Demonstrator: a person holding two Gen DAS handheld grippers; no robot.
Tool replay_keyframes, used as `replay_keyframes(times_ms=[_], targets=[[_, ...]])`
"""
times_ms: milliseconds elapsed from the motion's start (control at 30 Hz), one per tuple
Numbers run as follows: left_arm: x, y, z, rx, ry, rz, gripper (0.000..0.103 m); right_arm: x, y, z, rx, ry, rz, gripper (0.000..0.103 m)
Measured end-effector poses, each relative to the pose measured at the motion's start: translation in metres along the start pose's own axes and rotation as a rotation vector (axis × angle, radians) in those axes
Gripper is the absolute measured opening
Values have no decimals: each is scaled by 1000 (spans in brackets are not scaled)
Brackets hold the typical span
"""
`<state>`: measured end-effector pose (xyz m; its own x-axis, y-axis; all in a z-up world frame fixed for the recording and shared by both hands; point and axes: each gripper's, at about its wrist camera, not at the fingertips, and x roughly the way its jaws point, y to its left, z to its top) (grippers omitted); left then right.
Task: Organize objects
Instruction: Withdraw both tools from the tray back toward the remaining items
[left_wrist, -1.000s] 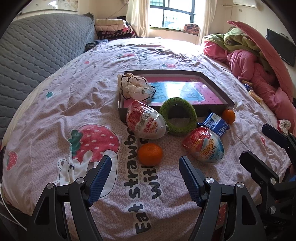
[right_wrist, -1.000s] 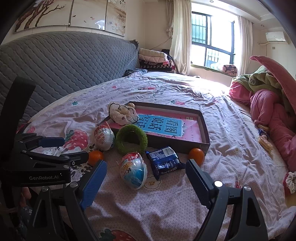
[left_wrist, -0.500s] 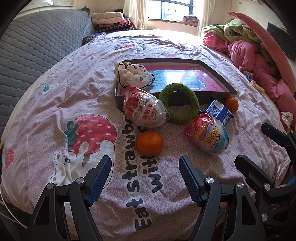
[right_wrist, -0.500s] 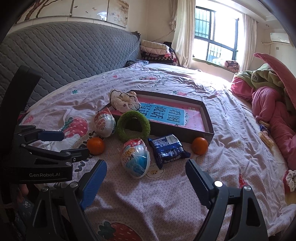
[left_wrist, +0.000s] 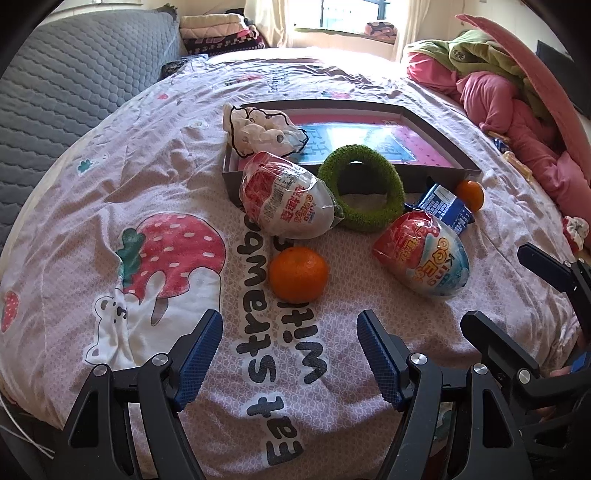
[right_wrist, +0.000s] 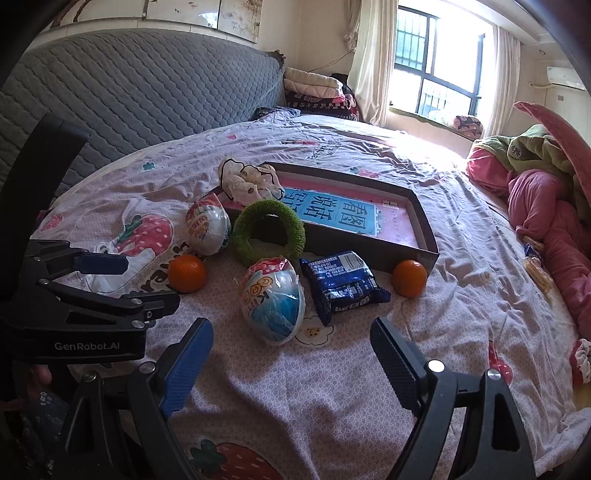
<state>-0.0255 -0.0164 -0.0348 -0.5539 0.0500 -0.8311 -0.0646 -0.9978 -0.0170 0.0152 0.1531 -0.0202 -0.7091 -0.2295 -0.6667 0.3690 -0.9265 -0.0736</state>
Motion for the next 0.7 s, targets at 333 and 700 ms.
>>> replay_keyframes(times_ms=[333, 700], targets=[[7, 3, -2, -16, 9, -8, 76, 5, -1, -1, 2, 8, -6, 87], [8, 9, 0, -35, -9, -27, 76, 16, 4, 1, -15, 18, -22, 87]])
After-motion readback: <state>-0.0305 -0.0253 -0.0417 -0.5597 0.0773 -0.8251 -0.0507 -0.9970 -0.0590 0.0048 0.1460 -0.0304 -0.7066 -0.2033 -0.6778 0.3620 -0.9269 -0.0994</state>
